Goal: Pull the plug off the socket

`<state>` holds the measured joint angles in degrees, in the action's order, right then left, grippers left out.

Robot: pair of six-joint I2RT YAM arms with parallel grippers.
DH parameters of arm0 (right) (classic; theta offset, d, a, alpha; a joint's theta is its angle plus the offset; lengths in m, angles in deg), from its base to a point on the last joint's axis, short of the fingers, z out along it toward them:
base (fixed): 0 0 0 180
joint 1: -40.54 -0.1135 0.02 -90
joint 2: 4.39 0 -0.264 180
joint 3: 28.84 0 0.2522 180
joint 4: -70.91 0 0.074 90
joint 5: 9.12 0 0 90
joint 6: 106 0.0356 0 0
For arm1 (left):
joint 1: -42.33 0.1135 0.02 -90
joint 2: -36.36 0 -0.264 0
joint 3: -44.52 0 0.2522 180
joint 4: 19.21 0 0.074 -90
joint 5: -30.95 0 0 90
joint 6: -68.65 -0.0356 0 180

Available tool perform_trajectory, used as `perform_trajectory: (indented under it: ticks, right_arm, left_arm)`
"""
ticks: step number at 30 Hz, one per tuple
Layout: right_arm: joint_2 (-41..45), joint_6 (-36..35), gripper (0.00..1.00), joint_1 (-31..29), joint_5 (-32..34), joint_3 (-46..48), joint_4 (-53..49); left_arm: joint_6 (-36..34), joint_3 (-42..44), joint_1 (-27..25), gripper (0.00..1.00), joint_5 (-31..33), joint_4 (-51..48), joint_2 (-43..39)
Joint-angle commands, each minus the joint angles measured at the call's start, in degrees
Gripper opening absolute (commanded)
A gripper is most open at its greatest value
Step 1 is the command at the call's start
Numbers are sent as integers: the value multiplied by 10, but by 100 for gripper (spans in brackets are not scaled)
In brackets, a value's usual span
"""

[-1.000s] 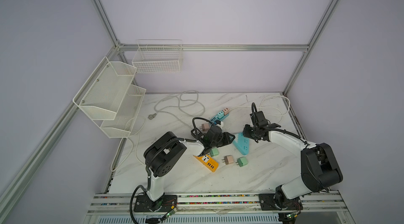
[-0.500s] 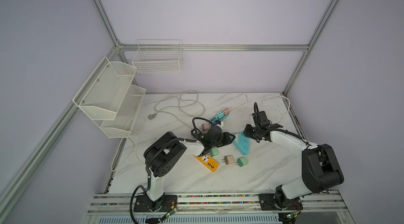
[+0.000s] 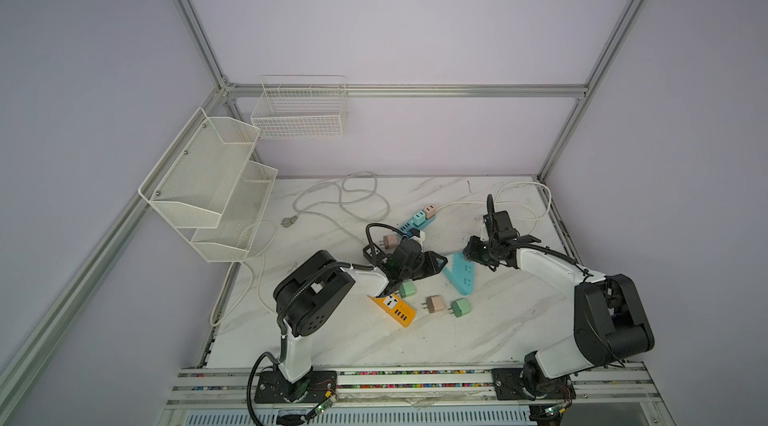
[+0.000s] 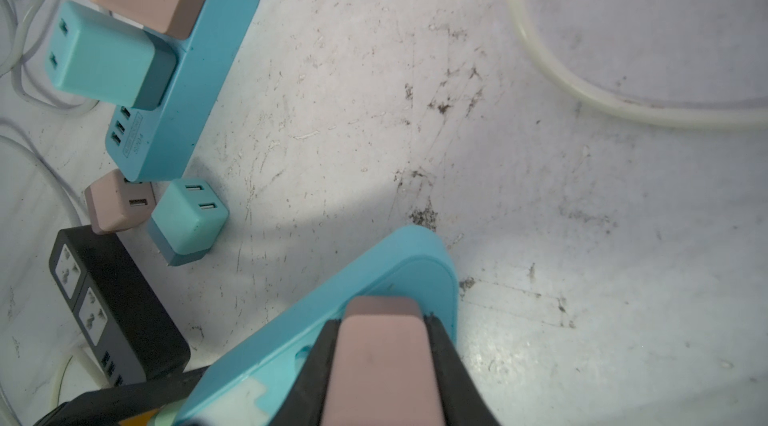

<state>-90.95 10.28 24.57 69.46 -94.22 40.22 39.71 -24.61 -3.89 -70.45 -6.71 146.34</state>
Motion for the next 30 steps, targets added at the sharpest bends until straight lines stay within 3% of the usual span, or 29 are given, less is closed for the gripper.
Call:
perform_trajectory:
  ticks: [1, 3, 6, 13, 21, 30]
  right_arm:
    - [33, 10, 11, -32, 32, -15, 24]
    - [24, 4, 11, -59, 65, -32, 4]
    - [18, -2, 11, -60, 58, -36, 0]
    - [37, -15, 12, 11, -10, -15, 10]
    - [19, 2, 11, -40, 48, -27, 14]
    - [56, -2, 11, -15, 6, -16, 13]
  left_arm:
    - [1, 20, 5, 9, 34, -68, 20]
    - [1, 16, 5, 9, 34, -69, 22]
    - [1, 16, 5, 9, 36, -69, 23]
    - [1, 27, 5, 9, 38, -70, 17]
    - [-1, 22, 6, 9, 37, -70, 18]
    - [-6, 18, 5, 10, 35, -77, 16]
